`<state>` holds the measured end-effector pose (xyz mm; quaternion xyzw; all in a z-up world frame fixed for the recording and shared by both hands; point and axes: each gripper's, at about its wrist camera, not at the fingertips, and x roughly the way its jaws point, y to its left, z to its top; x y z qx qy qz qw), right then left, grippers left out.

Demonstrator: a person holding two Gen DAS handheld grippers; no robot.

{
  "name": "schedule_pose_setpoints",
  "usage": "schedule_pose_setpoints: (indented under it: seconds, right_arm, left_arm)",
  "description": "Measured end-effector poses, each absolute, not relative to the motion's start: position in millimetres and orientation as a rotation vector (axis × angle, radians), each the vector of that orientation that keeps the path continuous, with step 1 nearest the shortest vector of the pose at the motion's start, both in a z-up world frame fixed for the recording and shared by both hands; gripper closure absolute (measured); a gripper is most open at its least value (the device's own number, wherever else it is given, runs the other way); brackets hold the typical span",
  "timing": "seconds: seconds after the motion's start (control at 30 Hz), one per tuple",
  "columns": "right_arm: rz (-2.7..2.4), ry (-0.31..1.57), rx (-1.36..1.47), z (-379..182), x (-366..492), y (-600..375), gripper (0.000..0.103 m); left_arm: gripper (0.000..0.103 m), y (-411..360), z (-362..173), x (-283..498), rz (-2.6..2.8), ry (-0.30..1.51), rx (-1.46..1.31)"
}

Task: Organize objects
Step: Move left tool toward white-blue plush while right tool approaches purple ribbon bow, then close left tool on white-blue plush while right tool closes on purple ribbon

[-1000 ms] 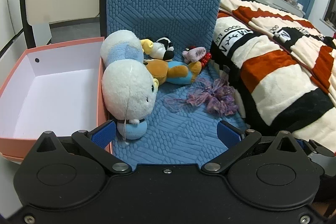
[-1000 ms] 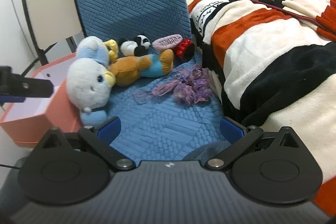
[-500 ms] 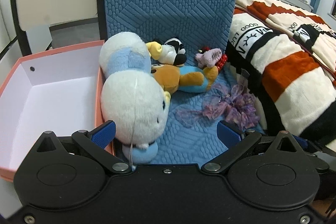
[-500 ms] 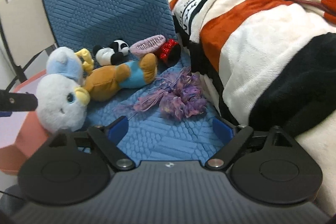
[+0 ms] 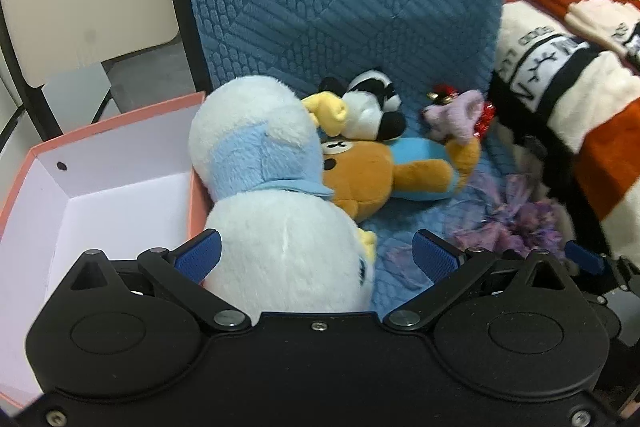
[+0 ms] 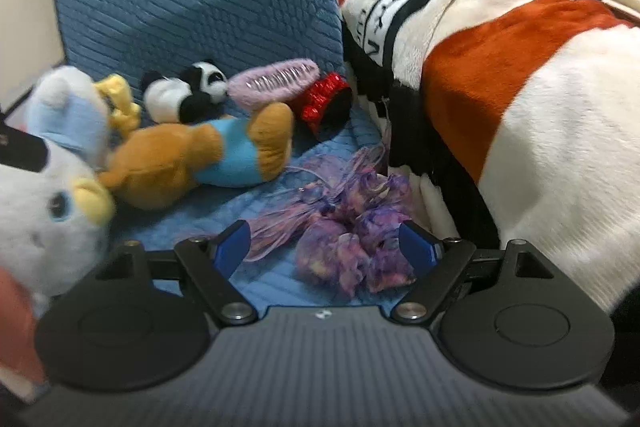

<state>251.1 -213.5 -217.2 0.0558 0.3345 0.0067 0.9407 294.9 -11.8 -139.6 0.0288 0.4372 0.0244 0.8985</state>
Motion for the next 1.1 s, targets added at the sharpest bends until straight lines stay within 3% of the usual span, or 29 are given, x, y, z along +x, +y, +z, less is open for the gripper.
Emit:
schedule_pose_setpoints:
  seconds: [0.53,0.67,0.77,0.83,0.9,1.1]
  right_arm:
    - [-0.027,0.809,0.021,-248,296,-202,0.021]
    - [-0.037,0.83,0.005,-252,299,-199,0.029]
    - [-0.033,0.824,0.008,-251,296,-199,0.049]
    - [-0.026,0.829,0.027,-249,294,-200,0.073]
    - [-0.031,0.833,0.04,-246,292,-201,0.084]
    - [0.004,0.818,0.085,-232,275,-195,0.086]
  left_arm:
    - [0.003,-14,-170,328,0.146,0.968,0.167]
    - [0.014,-15,-170,326,0.138,0.961,0.179]
    - [0.027,-12,-164,323,0.142,0.948,0.16]
    - [0.031,-9,-161,320,0.134,0.943,0.156]
    - [0.034,-7,-157,316,0.126,0.941,0.148]
    - [0.037,-2,-141,302,0.099,0.937,0.12]
